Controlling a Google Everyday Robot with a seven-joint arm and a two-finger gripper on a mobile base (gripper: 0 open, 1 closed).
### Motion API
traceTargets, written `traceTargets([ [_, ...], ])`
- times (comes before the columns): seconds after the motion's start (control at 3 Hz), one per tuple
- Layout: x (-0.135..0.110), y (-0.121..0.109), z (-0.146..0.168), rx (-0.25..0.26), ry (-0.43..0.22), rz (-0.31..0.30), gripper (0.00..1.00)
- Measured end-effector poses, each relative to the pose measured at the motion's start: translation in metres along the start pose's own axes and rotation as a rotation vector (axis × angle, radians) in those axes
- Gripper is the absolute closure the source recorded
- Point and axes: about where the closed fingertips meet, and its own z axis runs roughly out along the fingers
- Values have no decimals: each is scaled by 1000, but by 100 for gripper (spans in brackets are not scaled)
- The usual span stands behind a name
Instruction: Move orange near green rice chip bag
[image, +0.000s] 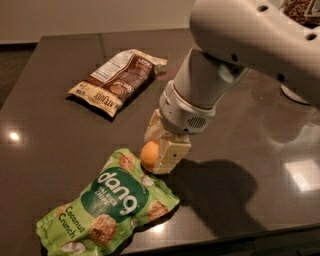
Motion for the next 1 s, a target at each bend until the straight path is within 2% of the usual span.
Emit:
traceTargets([
  [0.67, -2, -1, 5, 2, 7, 2, 0],
  [1.0, -2, -1, 5, 2, 7, 2, 0],
])
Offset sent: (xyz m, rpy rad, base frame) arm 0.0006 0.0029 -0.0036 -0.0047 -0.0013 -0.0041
